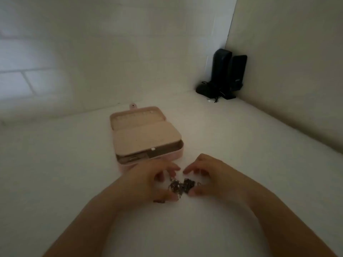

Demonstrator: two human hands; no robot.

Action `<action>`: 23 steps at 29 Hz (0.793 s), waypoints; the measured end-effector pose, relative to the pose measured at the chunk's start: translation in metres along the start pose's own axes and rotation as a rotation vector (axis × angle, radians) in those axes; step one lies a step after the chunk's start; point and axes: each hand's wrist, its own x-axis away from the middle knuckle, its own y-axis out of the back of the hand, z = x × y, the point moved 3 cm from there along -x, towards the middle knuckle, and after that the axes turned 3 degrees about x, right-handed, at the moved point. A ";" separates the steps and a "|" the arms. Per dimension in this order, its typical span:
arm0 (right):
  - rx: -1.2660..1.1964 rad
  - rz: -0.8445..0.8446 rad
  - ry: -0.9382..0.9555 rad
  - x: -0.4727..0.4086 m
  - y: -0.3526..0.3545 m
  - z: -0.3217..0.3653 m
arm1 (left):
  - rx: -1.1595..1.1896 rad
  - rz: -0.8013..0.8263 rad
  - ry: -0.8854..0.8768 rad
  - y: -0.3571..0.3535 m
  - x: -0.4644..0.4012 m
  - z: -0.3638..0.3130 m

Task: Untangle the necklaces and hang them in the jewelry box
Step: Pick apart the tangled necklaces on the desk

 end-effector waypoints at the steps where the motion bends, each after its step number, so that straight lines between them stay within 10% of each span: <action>1: -0.013 -0.008 -0.002 0.000 -0.002 0.000 | -0.044 0.019 0.000 -0.003 0.001 -0.001; 17: -0.936 -0.091 -0.047 0.005 -0.003 0.003 | 0.420 -0.091 -0.006 -0.003 0.008 0.001; 23: -0.967 -0.140 -0.022 0.004 -0.002 0.008 | 0.231 -0.117 -0.031 -0.013 0.005 -0.007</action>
